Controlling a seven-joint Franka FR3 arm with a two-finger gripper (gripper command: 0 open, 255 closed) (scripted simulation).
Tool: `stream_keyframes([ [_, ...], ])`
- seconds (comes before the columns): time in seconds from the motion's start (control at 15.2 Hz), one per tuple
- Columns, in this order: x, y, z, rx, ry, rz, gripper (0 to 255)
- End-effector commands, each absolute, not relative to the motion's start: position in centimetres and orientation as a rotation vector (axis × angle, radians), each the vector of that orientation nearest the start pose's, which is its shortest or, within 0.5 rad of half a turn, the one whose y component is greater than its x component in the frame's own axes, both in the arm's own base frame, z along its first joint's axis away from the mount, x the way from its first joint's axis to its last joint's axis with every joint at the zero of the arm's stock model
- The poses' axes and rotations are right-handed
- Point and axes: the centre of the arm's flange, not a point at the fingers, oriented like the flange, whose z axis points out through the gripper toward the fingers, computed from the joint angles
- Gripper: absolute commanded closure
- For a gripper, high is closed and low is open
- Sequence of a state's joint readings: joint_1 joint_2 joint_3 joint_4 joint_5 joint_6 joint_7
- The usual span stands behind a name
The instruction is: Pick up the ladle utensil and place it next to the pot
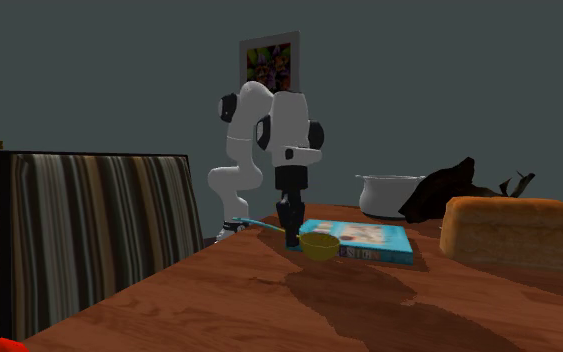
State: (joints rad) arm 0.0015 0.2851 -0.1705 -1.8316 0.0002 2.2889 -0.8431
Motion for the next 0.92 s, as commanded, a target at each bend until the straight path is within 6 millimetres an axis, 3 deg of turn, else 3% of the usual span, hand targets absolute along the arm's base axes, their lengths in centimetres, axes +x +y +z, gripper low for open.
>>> stream_keyframes([
  [0.0,63.6,-10.2,40.6,-3.071,-1.095,-0.214,255],
  [0.86,63.6,-10.2,47.5,-3.071,-1.095,-0.214,255],
])
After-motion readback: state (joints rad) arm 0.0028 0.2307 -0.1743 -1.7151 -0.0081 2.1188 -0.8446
